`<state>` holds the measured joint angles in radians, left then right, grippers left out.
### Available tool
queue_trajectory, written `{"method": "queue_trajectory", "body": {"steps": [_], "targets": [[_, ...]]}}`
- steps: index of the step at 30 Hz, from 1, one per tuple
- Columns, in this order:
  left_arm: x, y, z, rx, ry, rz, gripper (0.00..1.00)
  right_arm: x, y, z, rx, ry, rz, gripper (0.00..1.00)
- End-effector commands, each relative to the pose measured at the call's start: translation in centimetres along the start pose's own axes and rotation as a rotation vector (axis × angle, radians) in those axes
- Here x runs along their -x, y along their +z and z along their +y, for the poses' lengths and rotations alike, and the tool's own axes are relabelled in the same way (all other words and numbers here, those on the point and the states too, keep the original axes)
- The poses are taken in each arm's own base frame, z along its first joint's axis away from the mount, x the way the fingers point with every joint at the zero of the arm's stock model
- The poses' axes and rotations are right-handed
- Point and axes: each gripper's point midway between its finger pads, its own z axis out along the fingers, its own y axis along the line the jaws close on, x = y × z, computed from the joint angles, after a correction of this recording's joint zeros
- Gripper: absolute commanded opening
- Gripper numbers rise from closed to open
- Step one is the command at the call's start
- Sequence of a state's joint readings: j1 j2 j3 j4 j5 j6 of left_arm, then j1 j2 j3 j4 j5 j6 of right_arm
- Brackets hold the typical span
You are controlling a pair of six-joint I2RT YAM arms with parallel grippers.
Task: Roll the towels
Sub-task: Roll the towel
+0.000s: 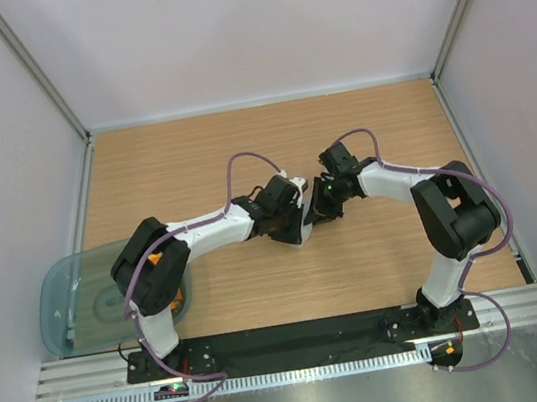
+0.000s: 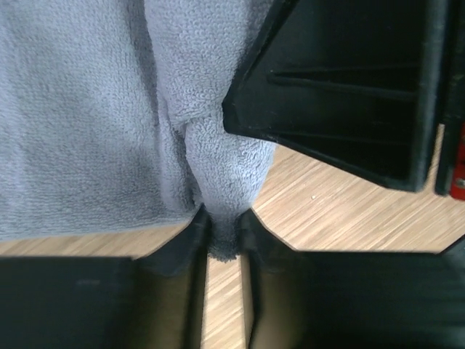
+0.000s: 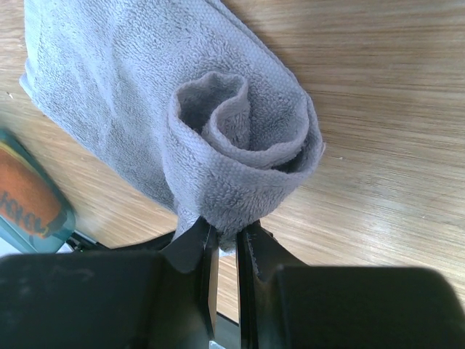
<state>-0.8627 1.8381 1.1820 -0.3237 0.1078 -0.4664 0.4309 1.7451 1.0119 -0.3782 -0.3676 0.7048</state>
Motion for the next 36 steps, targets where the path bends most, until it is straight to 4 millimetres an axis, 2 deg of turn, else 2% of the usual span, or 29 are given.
{"method": "queue_trajectory", "body": {"steps": [1, 3, 5, 7, 8, 9, 10, 13, 17, 20, 21, 22, 23, 24, 25, 26, 27, 29, 33, 34, 36], "targets": [[0.5, 1.0, -0.5, -0.033, 0.025, -0.03, 0.12, 0.2, -1.4, 2.5, 0.078, -0.043, 0.002, 0.01], [0.4, 1.3, -0.7, -0.048, 0.024, -0.018, 0.07, 0.1, -1.5, 2.6, 0.084, -0.048, 0.005, 0.01], [0.3, 1.4, -0.9, -0.067, 0.0, -0.007, 0.0, 0.0, -1.6, 2.8, 0.09, -0.059, 0.006, 0.07], [0.2, 1.4, -0.9, -0.105, -0.039, 0.017, 0.0, 0.2, -1.8, 2.6, 0.08, -0.074, -0.011, 0.23], [0.1, 1.5, -1.0, -0.119, -0.074, 0.028, 0.0, 0.4, -2.3, 2.7, 0.083, -0.083, -0.028, 0.46], [-0.1, 1.4, -1.4, -0.16, -0.099, 0.055, 0.0, 0.5, -2.5, 2.7, 0.082, -0.091, -0.041, 0.55], [-0.2, 1.5, -0.9, -0.171, -0.133, 0.066, 0.0, 0.7, -2.8, 2.8, 0.082, -0.101, -0.057, 0.66], [0.3, 1.1, -1.0, -0.246, -0.227, 0.068, 0.0, 1.4, -4.1, 3.2, 0.09, -0.132, -0.122, 0.74], [0.9, 0.0, -1.0, -0.313, -0.332, 0.082, 0.0, 2.2, -6.1, 3.7, 0.092, -0.164, -0.223, 0.75], [1.3, -0.9, -1.7, -0.408, -0.428, 0.107, 0.0, 2.7, -7.3, 3.7, 0.106, -0.17, -0.303, 0.77], [1.7, -1.2, -1.5, -0.433, -0.49, 0.111, 0.0, 2.4, -7.2, 3.2, 0.104, -0.166, -0.309, 0.78], [2.4, -1.4, -1.7, -0.468, -0.505, 0.087, 0.0, 2.7, -7.6, 3.8, 0.13, -0.175, -0.339, 0.78], [2.0, -1.7, -1.6, -0.492, -0.534, 0.105, 0.0, 2.7, -7.6, 3.7, 0.138, -0.17, -0.346, 0.78], [2.4, -1.8, -1.3, -0.509, -0.587, 0.102, 0.0, 2.2, -7.2, 3.3, 0.141, -0.165, -0.339, 0.78], [3.3, -2.0, -1.3, -0.54, -0.588, 0.068, 0.0, 2.5, -7.2, 3.7, 0.164, -0.171, -0.357, 0.78], [3.2, -2.2, -1.3, -0.568, -0.607, 0.079, 0.0, 2.4, -7.0, 3.7, 0.174, -0.166, -0.357, 0.78], [2.9, -1.9, -0.7, -0.574, -0.646, 0.085, 0.0, 2.0, -6.6, 3.5, 0.183, -0.165, -0.346, 0.78], [3.6, -2.0, -0.5, -0.618, -0.702, 0.079, 0.0, 2.2, -6.0, 3.6, 0.201, -0.166, -0.349, 0.78], [3.1, -1.1, 0.6, -0.675, -0.806, 0.116, 0.0, 2.0, -4.7, 3.2, 0.22, -0.15, -0.338, 0.77], [3.2, -1.0, 0.9, -0.685, -0.816, 0.109, 0.0, 2.7, -4.9, 3.9, 0.246, -0.158, -0.372, 0.77], [3.1, -0.9, 1.2, -0.686, -0.837, 0.119, 0.0, 2.9, -4.5, 3.6, 0.243, -0.154, -0.383, 0.77]]}}
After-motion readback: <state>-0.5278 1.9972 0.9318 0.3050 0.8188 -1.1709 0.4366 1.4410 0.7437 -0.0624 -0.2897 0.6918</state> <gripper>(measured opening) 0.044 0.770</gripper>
